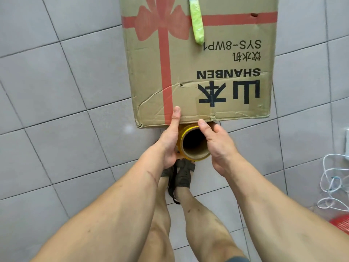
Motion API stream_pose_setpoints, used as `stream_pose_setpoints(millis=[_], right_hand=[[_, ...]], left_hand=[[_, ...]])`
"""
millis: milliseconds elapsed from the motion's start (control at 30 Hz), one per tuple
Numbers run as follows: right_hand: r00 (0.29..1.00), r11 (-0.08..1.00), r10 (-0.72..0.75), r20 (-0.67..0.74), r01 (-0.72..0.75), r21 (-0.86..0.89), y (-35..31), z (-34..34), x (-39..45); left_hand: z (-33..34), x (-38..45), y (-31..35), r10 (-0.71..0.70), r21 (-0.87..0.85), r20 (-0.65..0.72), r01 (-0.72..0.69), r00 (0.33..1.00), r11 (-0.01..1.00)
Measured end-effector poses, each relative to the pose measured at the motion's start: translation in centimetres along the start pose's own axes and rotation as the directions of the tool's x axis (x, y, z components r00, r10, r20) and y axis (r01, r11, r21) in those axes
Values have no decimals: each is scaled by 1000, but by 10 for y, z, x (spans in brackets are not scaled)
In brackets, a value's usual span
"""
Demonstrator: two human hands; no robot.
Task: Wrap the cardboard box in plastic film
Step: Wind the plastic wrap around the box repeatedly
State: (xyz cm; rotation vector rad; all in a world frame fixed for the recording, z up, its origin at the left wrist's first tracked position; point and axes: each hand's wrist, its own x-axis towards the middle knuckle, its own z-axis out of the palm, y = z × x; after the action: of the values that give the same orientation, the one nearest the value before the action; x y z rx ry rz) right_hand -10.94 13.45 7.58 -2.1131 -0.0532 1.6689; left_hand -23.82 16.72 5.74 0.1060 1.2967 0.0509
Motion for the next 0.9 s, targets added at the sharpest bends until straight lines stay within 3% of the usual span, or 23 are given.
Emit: stream_pose_setpoints(millis=[100, 167, 400, 467, 567, 633, 767, 833, 900], right_hand=[[999, 998, 34, -11, -33, 46, 4, -7, -2], [997, 995, 70, 18, -71, 73, 8, -7, -3], [999, 999, 34, 36, -35, 13, -1, -27, -7], [1000, 999, 18, 24, -19, 31, 3, -35, -5], [999, 999, 16, 28, -18, 43, 13, -40, -4], [998, 997, 33, 58, -36, 68, 19, -43, 0], [998, 998, 41, 54, -43, 45, 15, -52, -2], [998, 999, 33, 44, -32, -8, 17, -62, 0], [999, 998, 33, 43, -31, -60, 19, -71, 1]], left_hand=[[11, 2, 1, 67, 188, -113, -45, 991, 981], [18, 6, 3, 128, 210, -185, -88, 974, 974], [27, 8, -11, 6, -27, -26, -6, 1000, 1000], [32, 6, -11, 3, 40, -23, -2, 1000, 999], [47, 6, -9, 92, 187, -163, -61, 982, 981], [55, 9, -12, 130, 167, -224, -93, 966, 982], [61, 9, -19, 67, 39, -130, -62, 989, 997], [64, 9, -23, 7, 30, -66, -5, 998, 1000], [71, 7, -29, -5, 65, -90, 11, 996, 998]])
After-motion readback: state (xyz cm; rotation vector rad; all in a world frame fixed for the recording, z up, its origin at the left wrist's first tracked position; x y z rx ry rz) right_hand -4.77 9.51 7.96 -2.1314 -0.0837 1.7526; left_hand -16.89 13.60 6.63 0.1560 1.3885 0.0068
